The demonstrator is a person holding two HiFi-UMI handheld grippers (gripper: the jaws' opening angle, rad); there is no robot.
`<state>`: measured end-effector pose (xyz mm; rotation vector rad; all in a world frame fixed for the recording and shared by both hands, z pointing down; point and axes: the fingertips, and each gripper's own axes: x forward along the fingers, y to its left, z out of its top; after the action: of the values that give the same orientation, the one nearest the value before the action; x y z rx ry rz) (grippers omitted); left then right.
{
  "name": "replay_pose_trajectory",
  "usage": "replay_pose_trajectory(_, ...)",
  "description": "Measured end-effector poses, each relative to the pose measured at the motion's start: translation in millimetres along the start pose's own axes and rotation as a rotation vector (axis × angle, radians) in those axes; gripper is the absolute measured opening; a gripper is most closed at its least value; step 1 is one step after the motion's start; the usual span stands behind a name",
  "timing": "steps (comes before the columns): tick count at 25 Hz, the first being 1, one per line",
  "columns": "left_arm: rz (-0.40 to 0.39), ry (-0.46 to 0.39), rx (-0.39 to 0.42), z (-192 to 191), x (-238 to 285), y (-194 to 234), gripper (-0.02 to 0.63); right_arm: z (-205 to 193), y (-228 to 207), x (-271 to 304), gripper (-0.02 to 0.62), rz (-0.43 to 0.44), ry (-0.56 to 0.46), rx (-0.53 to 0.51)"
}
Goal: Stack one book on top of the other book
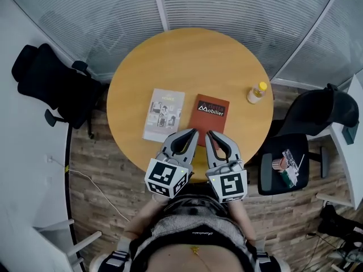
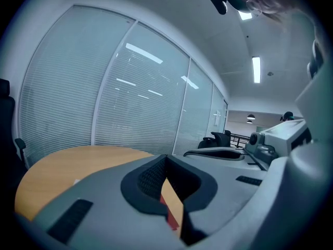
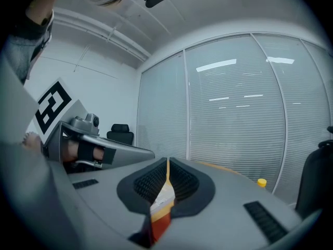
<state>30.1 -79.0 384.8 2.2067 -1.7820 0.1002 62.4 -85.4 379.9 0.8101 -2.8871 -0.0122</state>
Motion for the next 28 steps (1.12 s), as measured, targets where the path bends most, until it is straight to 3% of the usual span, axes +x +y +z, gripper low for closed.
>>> replay_pose_trajectory(14, -0.082, 0.049, -0.013, -4.8, 7.4, 38.2, 0.018, -9.4, 8.8, 35.0, 0.029, -0.098, 0.078, 0.091)
replay_pose_trajectory(28, -0.147, 0.069, 0.026, -3.2, 17.2, 58.8, 0.018, -15.6, 3.6, 50.3, 0.029, -0.177, 0.108, 0.025)
